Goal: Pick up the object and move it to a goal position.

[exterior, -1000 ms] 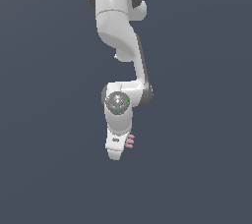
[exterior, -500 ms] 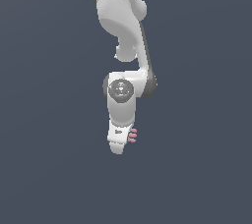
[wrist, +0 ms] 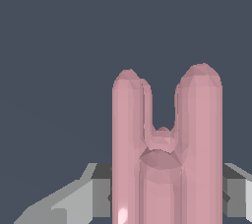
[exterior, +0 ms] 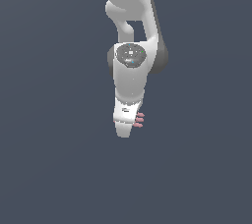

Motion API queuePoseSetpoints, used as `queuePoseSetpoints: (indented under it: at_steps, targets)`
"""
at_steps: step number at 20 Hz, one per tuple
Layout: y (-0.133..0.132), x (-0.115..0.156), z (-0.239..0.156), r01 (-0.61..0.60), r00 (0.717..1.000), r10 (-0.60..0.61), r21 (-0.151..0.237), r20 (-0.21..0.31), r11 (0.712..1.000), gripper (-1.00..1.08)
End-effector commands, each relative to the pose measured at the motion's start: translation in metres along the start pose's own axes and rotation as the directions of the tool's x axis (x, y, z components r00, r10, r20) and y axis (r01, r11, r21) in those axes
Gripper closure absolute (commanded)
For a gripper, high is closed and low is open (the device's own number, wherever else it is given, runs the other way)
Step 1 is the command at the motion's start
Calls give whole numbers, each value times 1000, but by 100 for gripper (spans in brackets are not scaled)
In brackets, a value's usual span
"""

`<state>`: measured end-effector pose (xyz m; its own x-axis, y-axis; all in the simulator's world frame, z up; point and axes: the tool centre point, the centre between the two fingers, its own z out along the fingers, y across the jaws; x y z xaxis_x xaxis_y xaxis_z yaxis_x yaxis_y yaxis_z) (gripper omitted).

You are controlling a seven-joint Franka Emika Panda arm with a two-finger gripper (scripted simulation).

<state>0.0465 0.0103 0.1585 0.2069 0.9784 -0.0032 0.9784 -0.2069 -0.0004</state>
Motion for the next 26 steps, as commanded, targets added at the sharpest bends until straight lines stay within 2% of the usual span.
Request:
queuePoseSetpoints:
  at_steps: [1,19,26]
  targets:
    - [-10,5,-27,0,1000,0,-1,1,1000,108]
    - [-80,45,-232,2,1000,-2,0,-2,1000,108]
    - [-99,57,-297,1,1000,-1,0,-2,1000,108]
